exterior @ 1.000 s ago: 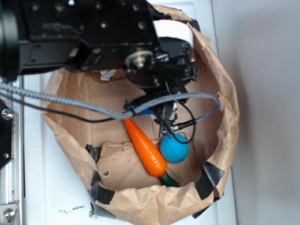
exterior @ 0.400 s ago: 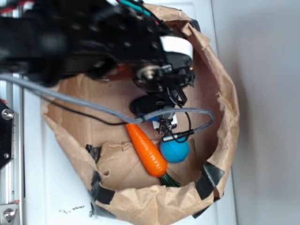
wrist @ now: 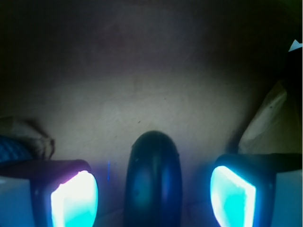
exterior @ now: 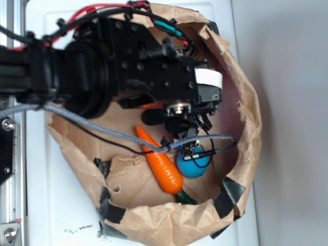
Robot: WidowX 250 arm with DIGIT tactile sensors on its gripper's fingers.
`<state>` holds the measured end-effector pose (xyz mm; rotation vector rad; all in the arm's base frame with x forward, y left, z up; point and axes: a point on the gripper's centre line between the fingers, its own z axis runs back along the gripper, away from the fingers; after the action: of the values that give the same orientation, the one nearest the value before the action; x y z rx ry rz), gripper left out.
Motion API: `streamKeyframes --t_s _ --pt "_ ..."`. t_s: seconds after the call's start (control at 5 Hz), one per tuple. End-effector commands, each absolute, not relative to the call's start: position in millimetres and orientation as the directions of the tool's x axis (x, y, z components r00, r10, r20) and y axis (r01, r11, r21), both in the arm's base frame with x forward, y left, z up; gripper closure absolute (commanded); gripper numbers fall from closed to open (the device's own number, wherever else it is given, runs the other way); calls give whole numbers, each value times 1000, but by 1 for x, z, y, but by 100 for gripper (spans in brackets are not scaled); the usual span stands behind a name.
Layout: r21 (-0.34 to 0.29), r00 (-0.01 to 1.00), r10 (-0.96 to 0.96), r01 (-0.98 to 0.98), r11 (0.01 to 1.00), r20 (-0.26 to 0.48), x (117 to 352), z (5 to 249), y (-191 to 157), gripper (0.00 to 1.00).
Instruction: Grab the plastic pickle.
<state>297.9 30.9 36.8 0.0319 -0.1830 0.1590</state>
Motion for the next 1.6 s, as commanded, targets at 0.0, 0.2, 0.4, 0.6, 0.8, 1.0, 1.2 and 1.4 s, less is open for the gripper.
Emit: streamKeyframes --t_s 0.0,0.2,0.4,0.6,0.8,1.0,1.2,1.4 --pt "61 959 123 -143 988 255 305 37 23 35" --pt "46 954 151 -168 985 257 307 41 27 100" --pt "44 949 156 -174 984 273 307 43 29 100" --pt "42 946 159 -178 983 283 305 44 30 100" --pt "39 942 166 -185 982 290 305 47 31 100" --pt "-21 929 214 -218 976 302 301 82 31 100" --pt "-83 917 268 -255 963 295 293 125 33 100" --pt "-102 912 298 -281 954 280 283 153 32 100"
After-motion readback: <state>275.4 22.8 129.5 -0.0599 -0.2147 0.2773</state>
